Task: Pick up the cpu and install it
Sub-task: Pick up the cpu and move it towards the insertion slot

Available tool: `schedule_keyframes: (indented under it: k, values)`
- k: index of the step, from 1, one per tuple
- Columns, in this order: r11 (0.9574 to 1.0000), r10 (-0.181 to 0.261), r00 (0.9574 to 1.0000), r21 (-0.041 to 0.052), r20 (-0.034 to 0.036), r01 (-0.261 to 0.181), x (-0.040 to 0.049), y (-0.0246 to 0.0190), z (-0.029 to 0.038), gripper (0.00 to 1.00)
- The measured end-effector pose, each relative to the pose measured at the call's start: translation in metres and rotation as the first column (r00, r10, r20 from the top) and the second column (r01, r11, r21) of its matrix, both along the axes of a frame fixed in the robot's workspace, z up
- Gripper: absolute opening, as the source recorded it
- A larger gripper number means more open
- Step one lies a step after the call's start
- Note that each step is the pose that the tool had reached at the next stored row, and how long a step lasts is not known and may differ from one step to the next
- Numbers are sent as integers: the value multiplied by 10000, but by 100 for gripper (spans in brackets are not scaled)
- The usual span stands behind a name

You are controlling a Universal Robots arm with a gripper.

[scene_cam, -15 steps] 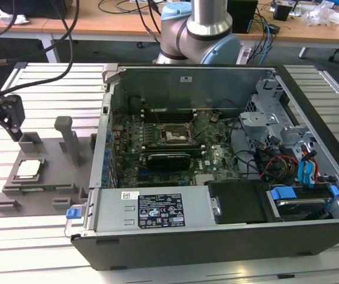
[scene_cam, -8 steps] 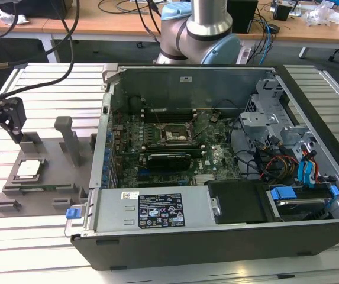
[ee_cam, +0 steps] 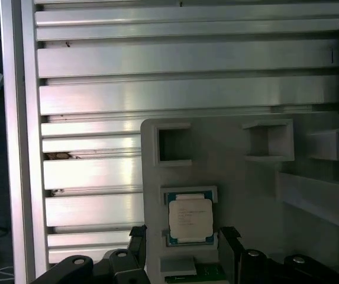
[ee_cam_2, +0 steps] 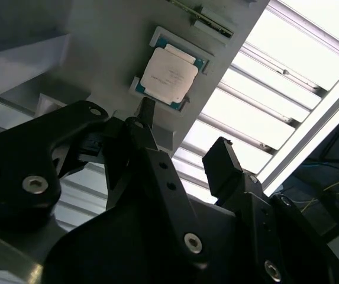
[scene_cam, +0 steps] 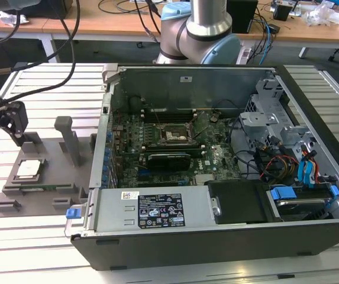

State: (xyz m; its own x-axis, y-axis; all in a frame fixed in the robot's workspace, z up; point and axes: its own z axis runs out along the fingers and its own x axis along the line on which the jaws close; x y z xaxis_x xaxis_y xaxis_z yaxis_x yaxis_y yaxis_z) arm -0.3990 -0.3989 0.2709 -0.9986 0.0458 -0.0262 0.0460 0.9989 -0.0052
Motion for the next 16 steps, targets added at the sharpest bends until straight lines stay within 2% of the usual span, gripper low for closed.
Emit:
schedule_keyframes:
  k: [16]
  values:
    - [10000,0,10000,0,0,0,0,0,-161,60]
